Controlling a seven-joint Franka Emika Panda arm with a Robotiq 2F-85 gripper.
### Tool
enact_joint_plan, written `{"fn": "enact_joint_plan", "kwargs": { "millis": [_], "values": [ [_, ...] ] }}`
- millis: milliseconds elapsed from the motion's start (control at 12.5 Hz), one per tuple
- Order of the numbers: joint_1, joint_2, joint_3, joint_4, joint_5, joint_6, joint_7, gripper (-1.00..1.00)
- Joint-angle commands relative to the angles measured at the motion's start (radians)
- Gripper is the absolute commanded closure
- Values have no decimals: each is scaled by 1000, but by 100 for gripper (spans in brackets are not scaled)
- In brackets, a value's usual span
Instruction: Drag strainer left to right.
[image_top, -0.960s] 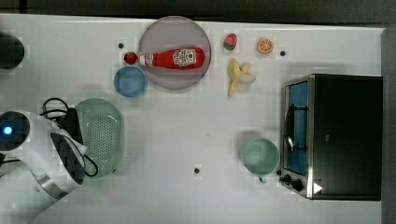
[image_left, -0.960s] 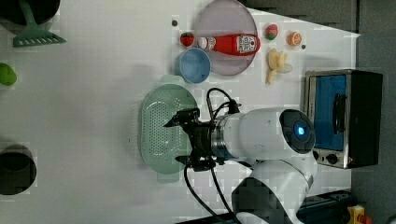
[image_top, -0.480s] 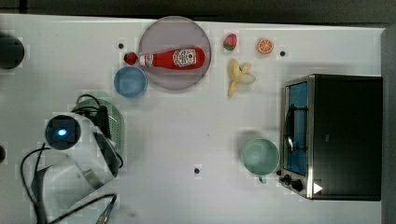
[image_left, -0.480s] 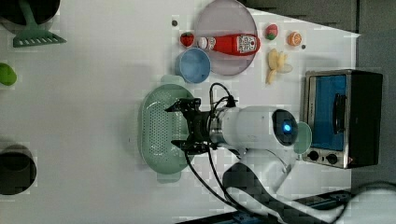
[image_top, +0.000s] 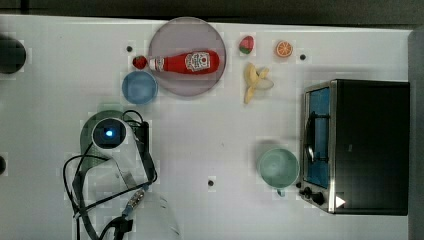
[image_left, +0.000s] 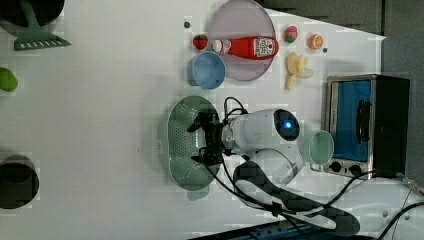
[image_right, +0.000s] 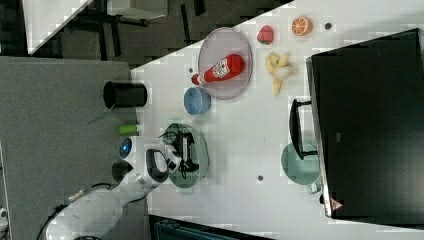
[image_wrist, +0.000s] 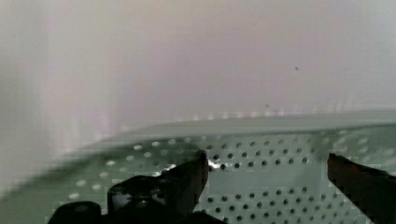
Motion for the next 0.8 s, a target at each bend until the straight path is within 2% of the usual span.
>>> {"fn": "enact_joint_plan", "kwargs": {
  "millis": [80, 320, 800],
  "values": [
    [32, -69, -35, 8, 4, 25, 48, -100],
    [15, -90, -69, -10, 4, 26, 38, -100],
    [-53, -161, -119, -102, 4, 26, -76, -100]
  ]
}}
